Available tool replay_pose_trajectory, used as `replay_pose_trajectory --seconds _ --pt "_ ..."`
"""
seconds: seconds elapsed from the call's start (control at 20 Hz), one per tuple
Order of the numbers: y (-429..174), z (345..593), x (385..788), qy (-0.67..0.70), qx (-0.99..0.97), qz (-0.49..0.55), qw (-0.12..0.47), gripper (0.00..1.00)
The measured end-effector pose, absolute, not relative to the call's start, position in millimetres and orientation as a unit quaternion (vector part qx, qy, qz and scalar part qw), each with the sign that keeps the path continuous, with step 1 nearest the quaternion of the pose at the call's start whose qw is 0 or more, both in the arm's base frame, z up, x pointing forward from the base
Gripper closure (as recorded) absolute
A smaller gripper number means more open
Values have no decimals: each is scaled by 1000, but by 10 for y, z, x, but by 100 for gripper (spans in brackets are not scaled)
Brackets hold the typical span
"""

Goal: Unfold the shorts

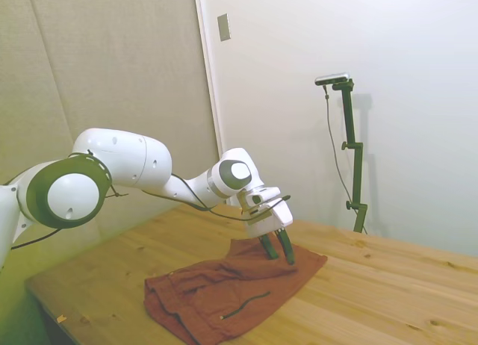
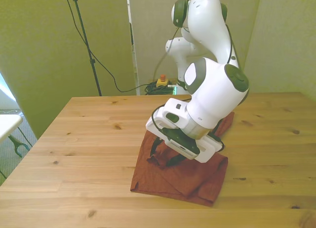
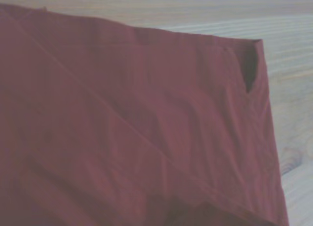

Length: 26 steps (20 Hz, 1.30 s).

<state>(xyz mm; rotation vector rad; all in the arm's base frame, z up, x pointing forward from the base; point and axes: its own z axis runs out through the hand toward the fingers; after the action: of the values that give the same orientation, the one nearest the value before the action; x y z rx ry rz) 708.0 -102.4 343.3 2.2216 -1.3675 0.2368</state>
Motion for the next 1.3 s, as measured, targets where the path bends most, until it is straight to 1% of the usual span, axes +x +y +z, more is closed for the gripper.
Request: replay_pose_trajectory --seconds 0.55,0.85,1.05,1.3 --pt "-1076 3345 7030 -504 820 81 259 100" --pt "-1117 3359 7054 -504 823 97 244 100" --pt "-1119 3482 7089 -509 826 119 214 100" --pt "-981 3853 7157 -515 828 156 156 100"
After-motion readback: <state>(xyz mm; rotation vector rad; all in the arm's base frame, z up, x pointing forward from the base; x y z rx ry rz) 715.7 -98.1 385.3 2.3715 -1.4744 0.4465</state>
